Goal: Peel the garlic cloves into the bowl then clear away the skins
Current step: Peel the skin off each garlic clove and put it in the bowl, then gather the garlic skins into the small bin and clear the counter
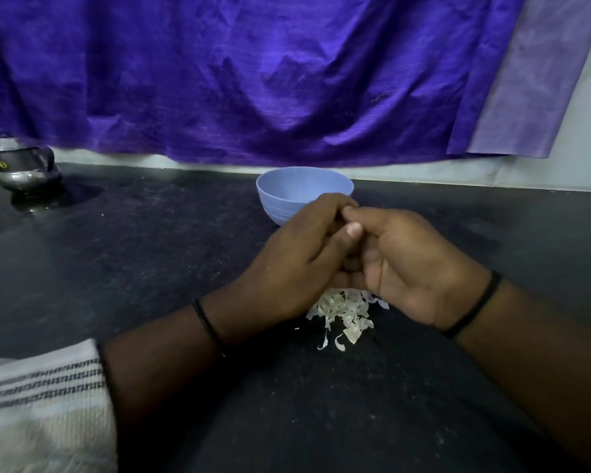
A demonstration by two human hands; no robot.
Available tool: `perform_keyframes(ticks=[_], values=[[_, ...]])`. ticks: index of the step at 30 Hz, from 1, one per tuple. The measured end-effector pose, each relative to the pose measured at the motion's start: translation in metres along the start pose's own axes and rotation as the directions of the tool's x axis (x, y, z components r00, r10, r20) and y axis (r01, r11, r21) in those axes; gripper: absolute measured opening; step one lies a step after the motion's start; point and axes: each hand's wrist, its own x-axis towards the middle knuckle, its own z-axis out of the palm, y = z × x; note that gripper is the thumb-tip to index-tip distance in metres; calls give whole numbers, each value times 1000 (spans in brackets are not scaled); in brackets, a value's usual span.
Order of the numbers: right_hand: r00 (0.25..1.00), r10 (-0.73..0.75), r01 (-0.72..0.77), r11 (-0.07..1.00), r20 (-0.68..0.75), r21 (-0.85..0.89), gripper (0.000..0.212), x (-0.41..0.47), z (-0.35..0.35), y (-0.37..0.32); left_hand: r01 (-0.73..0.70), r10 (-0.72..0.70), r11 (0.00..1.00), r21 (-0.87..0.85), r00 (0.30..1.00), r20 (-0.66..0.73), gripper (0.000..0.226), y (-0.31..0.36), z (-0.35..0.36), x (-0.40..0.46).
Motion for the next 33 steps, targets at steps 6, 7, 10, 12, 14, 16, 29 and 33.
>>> perform_keyframes(ticks=[6, 7, 10, 12, 14, 16, 29, 33], values=[[998, -37, 44, 987, 51, -154, 23, -4, -16, -16, 15, -6, 995, -100, 995, 95, 21, -6, -24, 6], [997, -72, 76, 971, 26, -225, 20, -4, -19, -17, 62, -52, 993, -102, 993, 103, 14, -6, -27, 7], [972, -231, 187, 864, -38, -468, 16, -2, -26, -15, 133, -132, 991, -5, 990, 49, 11, -8, -37, 9], [932, -358, 246, 722, -45, -647, 22, -1, -27, -11, 139, -138, 989, 56, 990, -20, 19, -7, -40, 10], [906, -423, 250, 533, 1, -809, 32, 2, -29, -8, 128, -118, 987, 101, 988, -103, 36, -8, -43, 12], [919, -387, 242, 406, 74, -882, 22, 6, -33, -10, 104, -89, 986, 133, 990, -111, 41, -11, -44, 13], [928, -316, 295, 291, 200, -910, 10, 10, -25, 11, 227, -199, 965, 131, 960, -195, 39, -4, -38, -8], [894, -311, 384, 156, 324, -910, 42, 7, 7, 25, 261, -231, 965, 35, 902, -365, 32, -21, -43, -21]])
